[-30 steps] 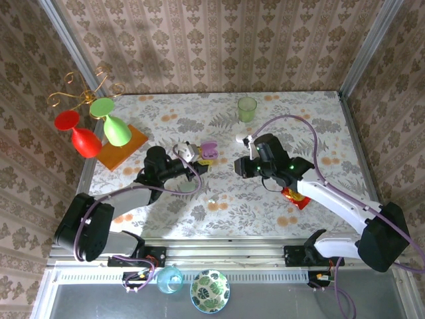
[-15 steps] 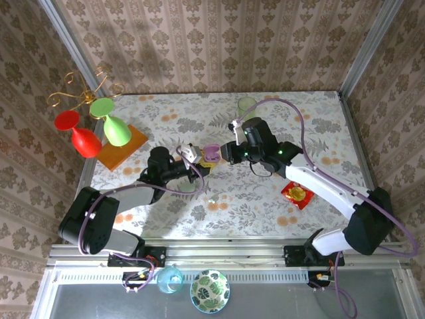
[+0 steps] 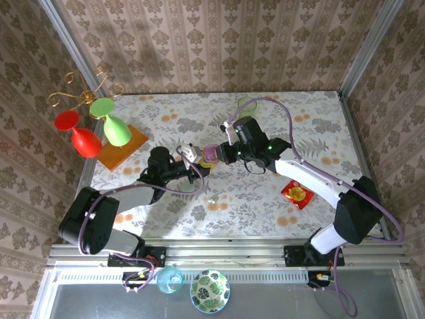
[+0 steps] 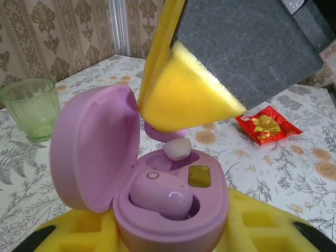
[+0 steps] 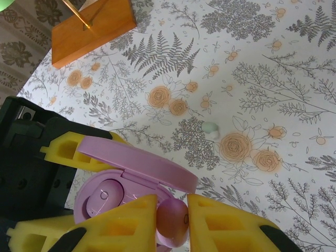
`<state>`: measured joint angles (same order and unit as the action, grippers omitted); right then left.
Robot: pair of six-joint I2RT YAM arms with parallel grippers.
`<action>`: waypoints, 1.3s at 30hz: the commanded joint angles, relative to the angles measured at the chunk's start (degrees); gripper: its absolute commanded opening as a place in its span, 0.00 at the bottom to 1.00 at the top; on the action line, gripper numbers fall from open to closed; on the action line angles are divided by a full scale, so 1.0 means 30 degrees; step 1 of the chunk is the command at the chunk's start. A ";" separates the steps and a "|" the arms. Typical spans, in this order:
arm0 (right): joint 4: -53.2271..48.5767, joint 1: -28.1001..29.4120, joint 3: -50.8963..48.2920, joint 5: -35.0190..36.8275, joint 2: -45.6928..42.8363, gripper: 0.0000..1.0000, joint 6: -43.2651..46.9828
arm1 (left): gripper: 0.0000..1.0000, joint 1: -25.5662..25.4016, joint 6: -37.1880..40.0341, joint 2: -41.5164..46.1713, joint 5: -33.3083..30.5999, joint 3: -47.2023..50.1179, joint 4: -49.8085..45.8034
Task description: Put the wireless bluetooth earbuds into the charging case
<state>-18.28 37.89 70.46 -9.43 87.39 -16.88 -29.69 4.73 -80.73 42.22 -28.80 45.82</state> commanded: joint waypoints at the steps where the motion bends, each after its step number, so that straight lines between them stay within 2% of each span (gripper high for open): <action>1: -0.0111 0.0215 0.0644 0.0066 0.0312 0.19 0.0658 | 0.23 -0.0147 -0.0113 0.0418 0.0632 -0.0505 0.0167; 22: -0.1240 0.0964 0.1005 0.0300 0.0013 0.22 0.1870 | 0.23 -0.0150 -0.0142 0.0396 0.0630 -0.0743 0.0091; 30: -0.1183 0.1027 0.0917 0.0016 -0.0106 0.29 0.1514 | 0.23 -0.0151 -0.0142 0.0400 0.0657 -0.0714 0.0129; 36: -0.0841 0.1025 0.0897 -0.0547 -0.0218 0.30 0.1293 | 0.23 -0.0136 -0.0137 0.0396 0.0617 -0.0684 0.0123; 39: -0.0956 0.1012 0.0914 -0.0533 -0.0199 0.24 0.1322 | 0.23 -0.0137 -0.0204 0.0447 0.0632 -0.0626 0.0194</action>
<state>-19.99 40.53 71.64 -9.63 87.81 -12.38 -29.71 4.73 -80.73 43.27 -29.04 45.39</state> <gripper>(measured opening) 0.250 0.361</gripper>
